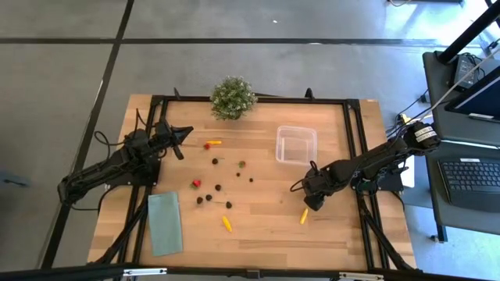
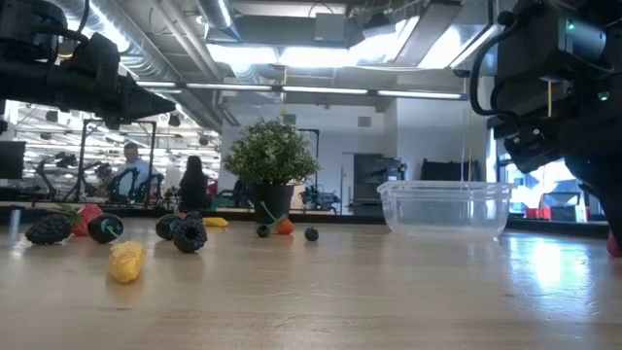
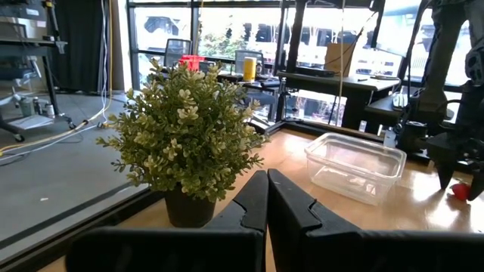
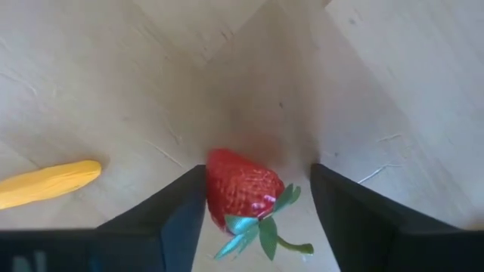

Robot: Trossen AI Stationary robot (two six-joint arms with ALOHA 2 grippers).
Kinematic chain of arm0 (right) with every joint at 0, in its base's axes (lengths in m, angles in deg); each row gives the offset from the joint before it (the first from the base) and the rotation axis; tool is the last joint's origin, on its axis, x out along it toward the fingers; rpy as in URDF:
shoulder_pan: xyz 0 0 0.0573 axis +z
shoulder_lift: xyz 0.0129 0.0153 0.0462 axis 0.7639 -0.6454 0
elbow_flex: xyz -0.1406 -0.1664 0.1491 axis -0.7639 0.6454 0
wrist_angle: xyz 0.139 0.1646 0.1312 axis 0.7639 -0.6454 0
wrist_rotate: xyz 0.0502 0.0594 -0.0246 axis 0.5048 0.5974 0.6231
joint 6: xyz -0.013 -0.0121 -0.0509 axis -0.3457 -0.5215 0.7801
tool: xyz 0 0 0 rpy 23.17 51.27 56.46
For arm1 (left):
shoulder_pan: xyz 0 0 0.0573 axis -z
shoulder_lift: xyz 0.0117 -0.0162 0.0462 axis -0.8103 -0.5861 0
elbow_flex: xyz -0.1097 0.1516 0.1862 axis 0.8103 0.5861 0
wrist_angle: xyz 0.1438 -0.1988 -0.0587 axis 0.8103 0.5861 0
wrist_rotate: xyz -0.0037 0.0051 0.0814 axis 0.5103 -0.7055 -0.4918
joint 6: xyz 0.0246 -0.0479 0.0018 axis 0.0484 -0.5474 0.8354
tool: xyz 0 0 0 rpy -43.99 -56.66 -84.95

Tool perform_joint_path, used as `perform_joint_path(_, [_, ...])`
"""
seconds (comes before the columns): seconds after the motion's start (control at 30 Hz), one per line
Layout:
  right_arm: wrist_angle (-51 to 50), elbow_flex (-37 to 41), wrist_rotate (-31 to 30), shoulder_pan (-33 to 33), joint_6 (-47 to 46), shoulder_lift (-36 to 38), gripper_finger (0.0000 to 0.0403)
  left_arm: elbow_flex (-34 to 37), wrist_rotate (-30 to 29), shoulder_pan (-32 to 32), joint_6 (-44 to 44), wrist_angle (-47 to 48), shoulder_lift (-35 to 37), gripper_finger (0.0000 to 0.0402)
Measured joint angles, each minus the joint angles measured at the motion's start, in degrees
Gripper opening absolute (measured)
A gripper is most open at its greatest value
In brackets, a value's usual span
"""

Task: Pick and placing Produce into tupperware
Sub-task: Put the right strawberry into the transparent bin

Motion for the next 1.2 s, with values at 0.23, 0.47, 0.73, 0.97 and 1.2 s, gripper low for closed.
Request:
perform_joint_path(0.23, [-0.51, 0.02, -0.66, 0.02, -0.06, 0.02, 0.0168, 0.00, 0.00, 0.00, 0.00, 0.02, 0.00, 0.0000])
perform_joint_path(0.47, [-0.69, -0.27, -0.48, 0.04, -0.13, 0.11, 0.0144, 0.00, 0.00, 0.01, -0.28, 0.02, 0.00, 0.0000])
perform_joint_path(0.73, [-2.25, -8.55, -6.20, -1.46, 4.40, 7.33, 0.0144, 0.00, 0.02, 0.01, -0.28, 0.02, -0.01, 0.0000])
perform_joint_path(0.97, [-2.36, -20.26, -19.31, -8.51, 13.52, 12.72, 0.0144, 0.00, 0.00, 0.00, -0.28, 0.00, 0.00, 0.0000])
perform_joint_path(1.2, [-7.76, -31.82, -22.11, -21.51, 28.82, 8.00, 0.0149, 0.00, 0.00, 0.02, -0.28, 0.00, -0.01, 0.0000])
